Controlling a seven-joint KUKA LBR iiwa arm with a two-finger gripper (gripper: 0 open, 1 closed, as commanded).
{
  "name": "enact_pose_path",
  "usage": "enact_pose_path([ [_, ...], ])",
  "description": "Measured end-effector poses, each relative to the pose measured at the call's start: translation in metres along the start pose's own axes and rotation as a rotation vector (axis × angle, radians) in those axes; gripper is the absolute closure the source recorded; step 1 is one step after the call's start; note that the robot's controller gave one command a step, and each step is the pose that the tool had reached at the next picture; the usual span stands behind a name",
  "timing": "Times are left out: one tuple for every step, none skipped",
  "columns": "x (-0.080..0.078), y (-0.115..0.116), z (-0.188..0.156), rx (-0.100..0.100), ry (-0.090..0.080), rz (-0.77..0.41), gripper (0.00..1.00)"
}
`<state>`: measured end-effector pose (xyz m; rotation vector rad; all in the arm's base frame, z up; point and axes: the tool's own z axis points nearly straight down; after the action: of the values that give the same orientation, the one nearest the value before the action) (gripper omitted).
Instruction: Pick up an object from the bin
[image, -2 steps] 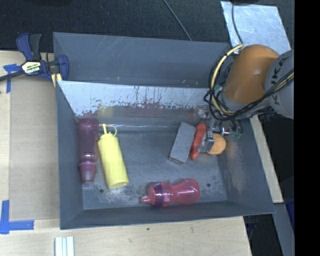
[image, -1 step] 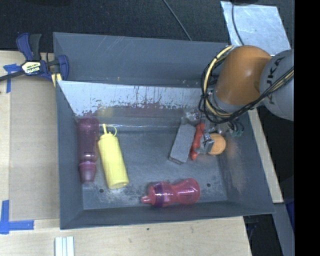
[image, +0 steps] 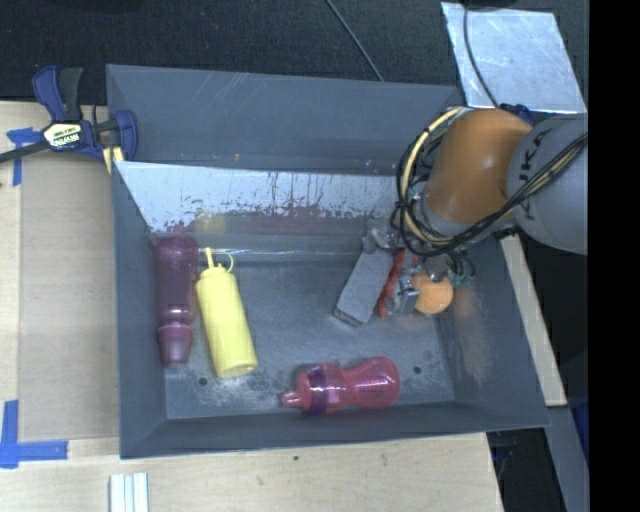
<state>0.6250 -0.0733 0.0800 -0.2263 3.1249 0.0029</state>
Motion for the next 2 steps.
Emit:
enact_pose_path([
  [-0.0031, -0.0113, -0.0338, 0.006, -0.013, -0.176, 0.0],
  [-0.0026, -0.0103, -0.0313, 0.004, -0.01, -0.164, 0.0],
])
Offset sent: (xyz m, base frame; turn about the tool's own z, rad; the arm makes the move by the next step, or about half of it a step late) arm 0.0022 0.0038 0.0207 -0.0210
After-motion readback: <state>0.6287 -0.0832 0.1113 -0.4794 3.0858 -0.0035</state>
